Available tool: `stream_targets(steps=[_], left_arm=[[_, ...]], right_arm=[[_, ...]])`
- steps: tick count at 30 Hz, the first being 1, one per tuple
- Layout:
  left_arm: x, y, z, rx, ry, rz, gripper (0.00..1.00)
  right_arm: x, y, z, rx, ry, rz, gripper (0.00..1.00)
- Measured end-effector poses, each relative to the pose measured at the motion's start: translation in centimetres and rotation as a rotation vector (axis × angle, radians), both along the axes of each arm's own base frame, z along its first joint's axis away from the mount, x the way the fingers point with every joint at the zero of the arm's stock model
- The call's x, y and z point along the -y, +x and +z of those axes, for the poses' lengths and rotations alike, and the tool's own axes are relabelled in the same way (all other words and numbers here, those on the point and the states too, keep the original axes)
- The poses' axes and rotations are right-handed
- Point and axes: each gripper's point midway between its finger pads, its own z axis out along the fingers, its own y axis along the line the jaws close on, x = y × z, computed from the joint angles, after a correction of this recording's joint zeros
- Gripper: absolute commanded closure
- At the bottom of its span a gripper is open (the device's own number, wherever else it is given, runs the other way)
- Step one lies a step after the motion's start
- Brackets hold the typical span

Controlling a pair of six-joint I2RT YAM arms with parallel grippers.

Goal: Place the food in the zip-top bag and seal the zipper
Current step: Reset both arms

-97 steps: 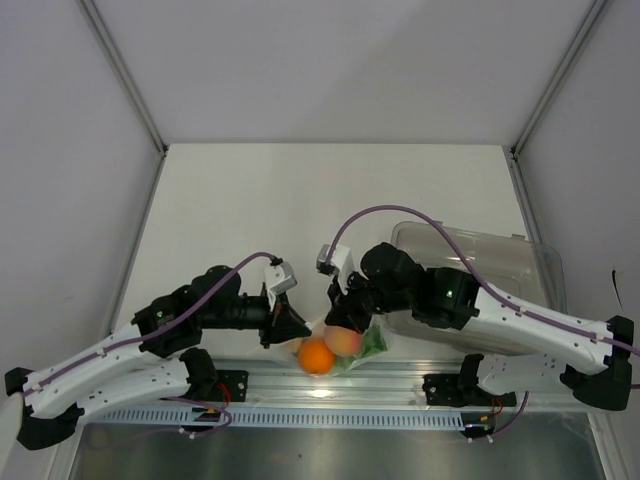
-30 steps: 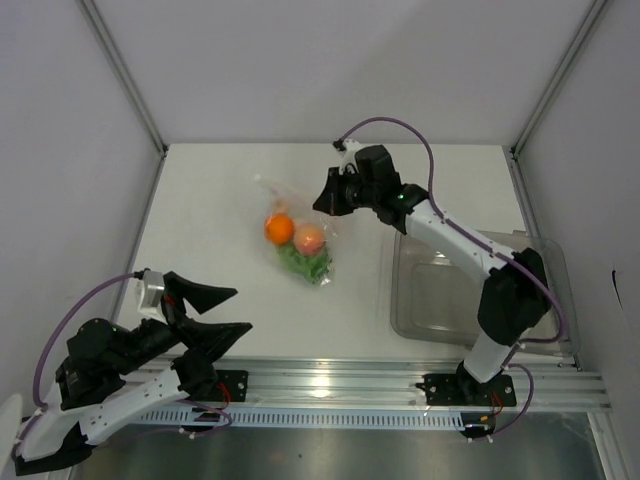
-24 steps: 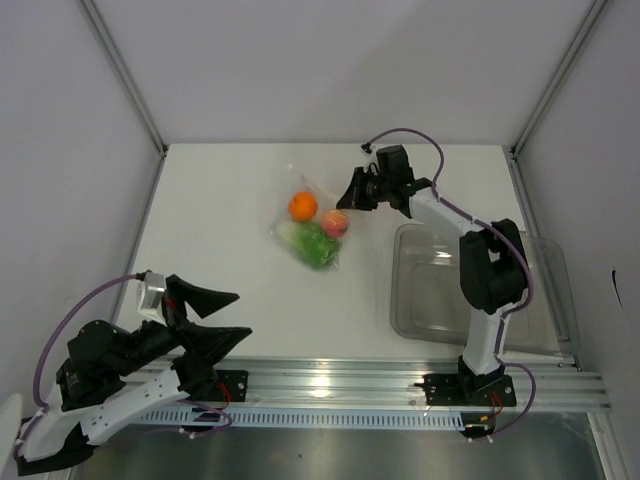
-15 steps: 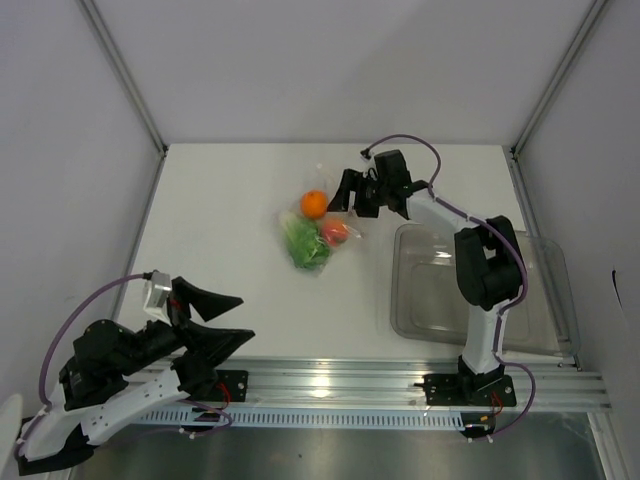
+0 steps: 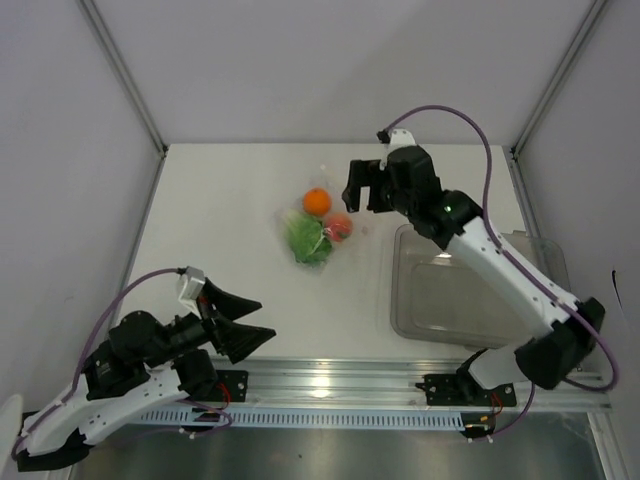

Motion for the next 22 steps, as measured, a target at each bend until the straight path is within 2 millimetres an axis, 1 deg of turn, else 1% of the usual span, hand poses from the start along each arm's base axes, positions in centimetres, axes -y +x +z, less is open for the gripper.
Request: stream_targets(steps=[1,2,3,4,6,7,9,10,12,13,15,17,18,20,22], left_arm=[[0.2,0.1,-0.4,-0.012,0.007,0.0,0.0],[0.5,0.3,-0.9,-0.029,0.015,0.002,0.01],[0.8,0.4,-1.2,-0.046,0.023,0.004,0.01],[1.1,0.6,-1.6,-0.062,0.033,0.006,0.01],[1.8,1.0,-2.3,-0.091,0.05,0.008,0.01],[2.2,1.1,-2.6,-0.104,0.06,0.008,0.01],[3.1,1.5,-3.5,-0.131,0.087,0.003,0.0],[3.6,1.7,-4.0,-0.148,0.104,-0.001,0.01],[4.7,1.9,-5.0,-0.177,0.139,-0.017,0.01],[5.4,2.0,-5.7,-0.201,0.163,-0.033,0.0],[6.3,1.9,-6.7,-0.237,0.189,-0.061,0.0],[7.1,1.7,-7.7,-0.276,0.2,-0.095,0.01],[7.4,1.6,-8.0,-0.293,0.198,-0.109,0.01],[7.7,1.3,-8.5,-0.322,0.185,-0.134,0.0],[7.7,1.0,-8.7,-0.34,0.162,-0.156,0.0]], right_arm=[[0.7,-1.5,0.7,0.018,-0.013,-0.022,0.01],[1.5,-2.9,0.8,0.024,-0.028,-0.051,0.01],[2.5,-4.2,0.6,0.021,-0.046,-0.081,0.01],[3.5,-5.4,-0.2,0.013,-0.059,-0.113,0.01],[5.8,-8.0,-3.0,-0.035,-0.113,-0.169,0.01],[6.4,-9.1,-4.3,-0.056,-0.129,-0.18,0.01],[8.3,-11.7,-7.3,-0.112,-0.18,-0.201,0.01],[9.0,-12.8,-8.0,-0.128,-0.191,-0.206,0.01],[9.8,-14.3,-8.4,-0.133,-0.179,-0.206,0.01],[10.1,-14.7,-8.0,-0.125,-0.157,-0.206,0.01],[10.3,-15.0,-6.8,-0.098,-0.11,-0.212,0.01],[10.4,-15.0,-6.5,-0.089,-0.096,-0.217,0.01],[10.3,-14.9,-6.5,-0.09,-0.096,-0.218,0.01],[10.0,-14.7,-7.2,-0.109,-0.113,-0.221,0.01],[9.5,-14.5,-8.6,-0.143,-0.137,-0.223,0.0]])
